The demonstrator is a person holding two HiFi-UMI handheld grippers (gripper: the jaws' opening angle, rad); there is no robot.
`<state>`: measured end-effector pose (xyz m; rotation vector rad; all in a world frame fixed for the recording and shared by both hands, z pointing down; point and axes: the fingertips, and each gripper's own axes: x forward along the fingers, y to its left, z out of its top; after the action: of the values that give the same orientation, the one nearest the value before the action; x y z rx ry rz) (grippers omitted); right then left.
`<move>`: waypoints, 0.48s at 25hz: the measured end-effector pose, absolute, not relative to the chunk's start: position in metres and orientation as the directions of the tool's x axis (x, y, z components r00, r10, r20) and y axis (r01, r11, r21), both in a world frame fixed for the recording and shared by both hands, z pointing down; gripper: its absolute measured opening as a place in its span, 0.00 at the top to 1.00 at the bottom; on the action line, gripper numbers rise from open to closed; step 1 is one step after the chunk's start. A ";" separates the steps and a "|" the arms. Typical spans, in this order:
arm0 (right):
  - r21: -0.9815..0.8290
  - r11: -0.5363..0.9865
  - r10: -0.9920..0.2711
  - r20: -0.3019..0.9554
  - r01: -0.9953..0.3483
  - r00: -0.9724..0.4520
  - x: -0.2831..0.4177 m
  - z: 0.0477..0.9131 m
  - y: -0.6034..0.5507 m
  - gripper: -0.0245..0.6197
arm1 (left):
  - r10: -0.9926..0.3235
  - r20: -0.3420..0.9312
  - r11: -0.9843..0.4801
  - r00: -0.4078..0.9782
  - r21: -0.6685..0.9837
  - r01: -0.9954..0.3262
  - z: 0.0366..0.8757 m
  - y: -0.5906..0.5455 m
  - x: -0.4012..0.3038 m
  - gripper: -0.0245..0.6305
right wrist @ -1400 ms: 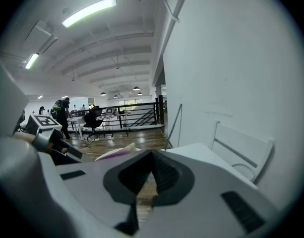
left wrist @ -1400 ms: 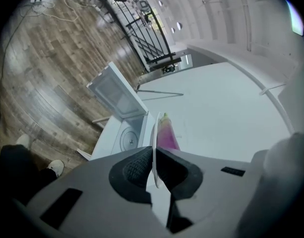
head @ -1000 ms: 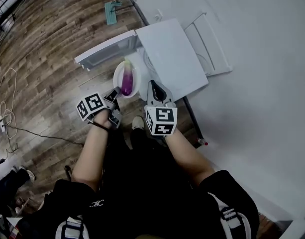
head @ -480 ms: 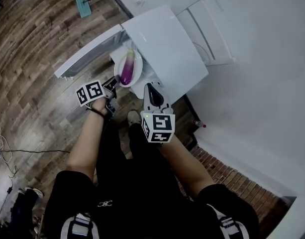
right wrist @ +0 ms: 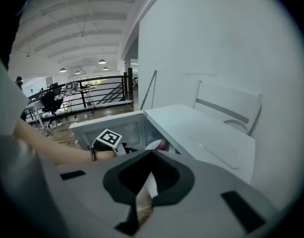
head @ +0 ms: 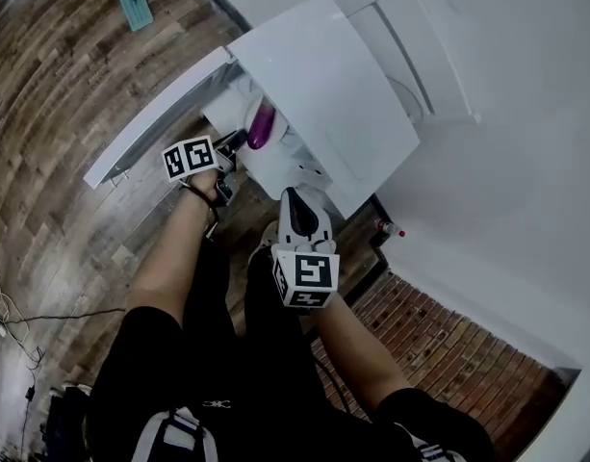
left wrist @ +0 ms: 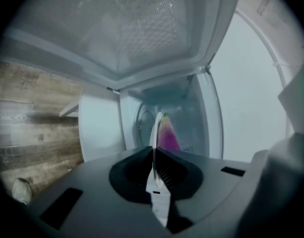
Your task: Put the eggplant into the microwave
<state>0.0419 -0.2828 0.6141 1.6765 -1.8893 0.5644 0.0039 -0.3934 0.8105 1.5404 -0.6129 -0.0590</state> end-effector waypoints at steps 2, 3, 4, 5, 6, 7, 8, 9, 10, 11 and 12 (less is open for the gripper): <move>0.043 0.132 -0.754 0.653 -0.990 -0.072 0.040 0.622 -0.282 0.94 | -0.390 0.313 0.043 0.866 0.946 -0.323 0.821 -0.399 0.013 0.93; 0.045 0.135 -0.751 0.656 -0.990 -0.073 0.040 0.624 -0.281 0.94 | -0.381 0.310 0.035 0.871 0.946 -0.321 0.826 -0.402 0.018 0.93; 0.048 0.141 -0.750 0.658 -0.989 -0.075 0.040 0.625 -0.279 0.94 | -0.373 0.311 0.030 0.874 0.946 -0.324 0.830 -0.404 0.023 0.93; 0.052 0.147 -0.749 0.659 -0.988 -0.077 0.040 0.626 -0.277 0.94 | -0.366 0.315 0.025 0.875 0.944 -0.330 0.834 -0.407 0.027 0.93; 0.054 0.148 -0.748 0.660 -0.987 -0.076 0.040 0.627 -0.275 0.94 | -0.362 0.322 0.022 0.875 0.941 -0.337 0.837 -0.411 0.030 0.93; 0.053 0.143 -0.747 0.661 -0.988 -0.073 0.042 0.628 -0.273 0.94 | -0.359 0.327 0.019 0.874 0.939 -0.344 0.841 -0.414 0.034 0.93; 0.051 0.132 -0.746 0.662 -0.990 -0.065 0.045 0.629 -0.271 0.94 | -0.358 0.332 0.017 0.873 0.937 -0.350 0.844 -0.418 0.038 0.93; 0.048 0.115 -0.746 0.664 -0.992 -0.055 0.049 0.630 -0.269 0.94 | -0.357 0.336 0.014 0.872 0.935 -0.354 0.846 -0.421 0.042 0.93; 0.046 0.097 -0.745 0.665 -0.994 -0.042 0.053 0.632 -0.268 0.94 | -0.355 0.339 0.011 0.871 0.933 -0.359 0.848 -0.424 0.046 0.93; 0.045 0.078 -0.746 0.666 -0.996 -0.028 0.058 0.632 -0.266 0.94 | -0.353 0.342 0.007 0.871 0.932 -0.363 0.849 -0.427 0.051 0.93; 0.045 0.060 -0.746 0.666 -0.997 -0.015 0.064 0.633 -0.264 0.94 | -0.350 0.344 0.002 0.871 0.931 -0.366 0.849 -0.429 0.056 0.93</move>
<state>0.0636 -0.2644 0.6327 1.7373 -1.8143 0.6161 0.0564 -0.4290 0.8490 1.5974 -0.5737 0.0134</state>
